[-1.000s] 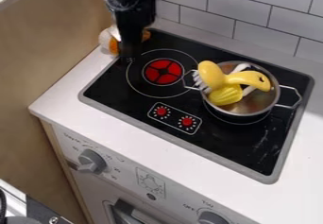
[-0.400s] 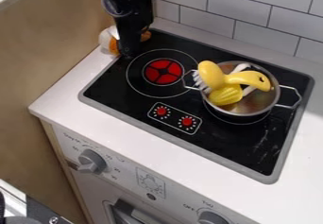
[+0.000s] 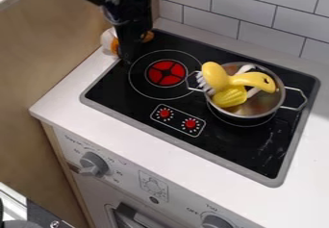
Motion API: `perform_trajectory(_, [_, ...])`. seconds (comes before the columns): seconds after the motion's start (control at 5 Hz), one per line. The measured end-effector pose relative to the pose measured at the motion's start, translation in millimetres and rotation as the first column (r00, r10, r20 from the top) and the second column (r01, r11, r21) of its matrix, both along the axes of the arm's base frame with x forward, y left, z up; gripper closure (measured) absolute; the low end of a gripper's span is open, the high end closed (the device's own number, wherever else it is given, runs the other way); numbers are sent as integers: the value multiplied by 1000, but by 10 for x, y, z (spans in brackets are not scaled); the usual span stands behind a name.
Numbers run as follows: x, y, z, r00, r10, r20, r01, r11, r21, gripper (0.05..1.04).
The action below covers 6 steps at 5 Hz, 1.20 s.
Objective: Moved the sushi to below the right burner
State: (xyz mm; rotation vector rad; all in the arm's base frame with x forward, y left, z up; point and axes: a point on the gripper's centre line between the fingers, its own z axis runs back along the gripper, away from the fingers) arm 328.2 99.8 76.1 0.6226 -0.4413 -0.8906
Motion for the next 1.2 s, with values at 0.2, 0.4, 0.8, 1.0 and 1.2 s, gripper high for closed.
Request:
perform_trajectory(0.2, [15, 12, -77, 1000, -2, 13, 2, 1000, -7, 85])
perform_trajectory(0.4, [39, 34, -154, 999, -15, 30, 15, 1000, -6, 85])
perform_trajectory(0.8, [106, 222, -261, 993, -67, 96, 65, 998, 26, 131])
perform_trajectory(1.0, [115, 232, -289, 993, -80, 81, 77, 996, 38, 398])
perform_trajectory(1.2, [118, 197, -294, 997, -71, 25, 70, 996, 56, 577])
